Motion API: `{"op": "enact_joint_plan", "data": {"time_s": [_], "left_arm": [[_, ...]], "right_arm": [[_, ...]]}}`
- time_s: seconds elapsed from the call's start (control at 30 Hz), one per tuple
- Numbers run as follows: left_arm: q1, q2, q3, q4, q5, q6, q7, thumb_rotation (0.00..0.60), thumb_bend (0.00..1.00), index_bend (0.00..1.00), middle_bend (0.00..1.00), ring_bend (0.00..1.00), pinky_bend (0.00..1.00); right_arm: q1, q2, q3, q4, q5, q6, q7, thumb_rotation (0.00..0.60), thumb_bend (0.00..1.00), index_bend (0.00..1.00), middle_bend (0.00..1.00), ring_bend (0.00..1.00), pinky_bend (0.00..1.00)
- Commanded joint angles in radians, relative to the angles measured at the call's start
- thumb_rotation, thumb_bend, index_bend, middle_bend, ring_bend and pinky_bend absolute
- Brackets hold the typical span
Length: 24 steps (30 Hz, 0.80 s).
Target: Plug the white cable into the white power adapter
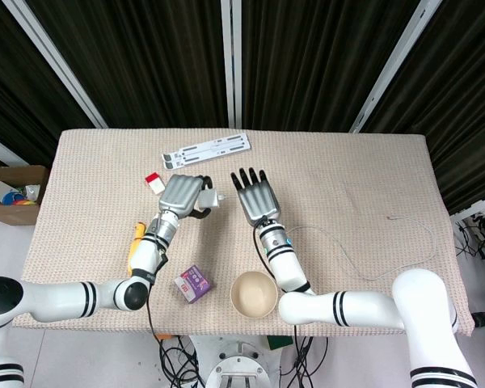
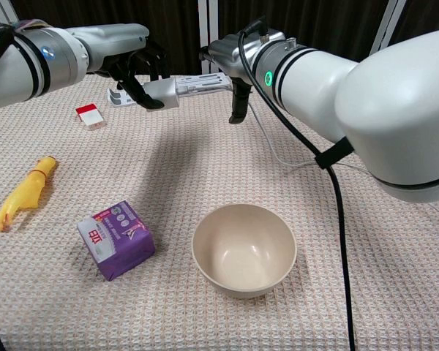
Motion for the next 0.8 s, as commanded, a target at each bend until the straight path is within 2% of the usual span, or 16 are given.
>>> {"op": "enact_joint_plan", "data": {"time_s": [0.03, 0.27, 0.4, 0.47, 0.53, 0.67, 0.8], "left_arm": [[-0.002, -0.026, 0.003, 0.027, -0.006, -0.01, -0.001, 0.548, 0.22, 0.6, 0.54, 0.72, 0.97], [-0.012, -0.122, 0.029, 0.156, -0.021, -0.037, 0.027, 0.544, 0.22, 0.6, 0.53, 0.68, 0.95], [-0.007, -0.174, 0.04, 0.245, -0.02, -0.074, 0.013, 0.545, 0.22, 0.59, 0.52, 0.64, 0.93], [-0.007, -0.192, 0.047, 0.281, -0.013, -0.085, 0.017, 0.548, 0.22, 0.58, 0.5, 0.59, 0.91], [-0.005, -0.203, 0.054, 0.309, -0.001, -0.093, 0.022, 0.547, 0.22, 0.52, 0.43, 0.5, 0.79], [0.01, -0.192, 0.063, 0.305, 0.045, -0.065, 0.026, 0.547, 0.22, 0.3, 0.26, 0.29, 0.5], [0.056, -0.13, 0.073, 0.227, 0.112, -0.007, 0.001, 0.55, 0.22, 0.27, 0.23, 0.25, 0.43]], "right_arm": [[-0.022, 0.026, -0.027, -0.049, -0.033, 0.0, 0.032, 0.6, 0.18, 0.0, 0.0, 0.0, 0.11], [-0.069, 0.045, -0.065, -0.117, -0.15, 0.042, 0.124, 0.6, 0.16, 0.0, 0.0, 0.0, 0.05], [-0.123, 0.1, -0.087, -0.184, -0.206, 0.081, 0.183, 0.6, 0.16, 0.0, 0.0, 0.0, 0.05], [-0.152, 0.133, -0.096, -0.22, -0.227, 0.095, 0.215, 0.6, 0.17, 0.0, 0.0, 0.0, 0.05], [-0.188, 0.177, -0.107, -0.258, -0.254, 0.115, 0.25, 0.6, 0.17, 0.0, 0.0, 0.0, 0.05], [-0.254, 0.267, -0.127, -0.325, -0.288, 0.149, 0.304, 0.6, 0.17, 0.0, 0.0, 0.0, 0.05], [-0.323, 0.374, -0.14, -0.379, -0.312, 0.168, 0.372, 0.6, 0.17, 0.0, 0.0, 0.0, 0.05]]}}
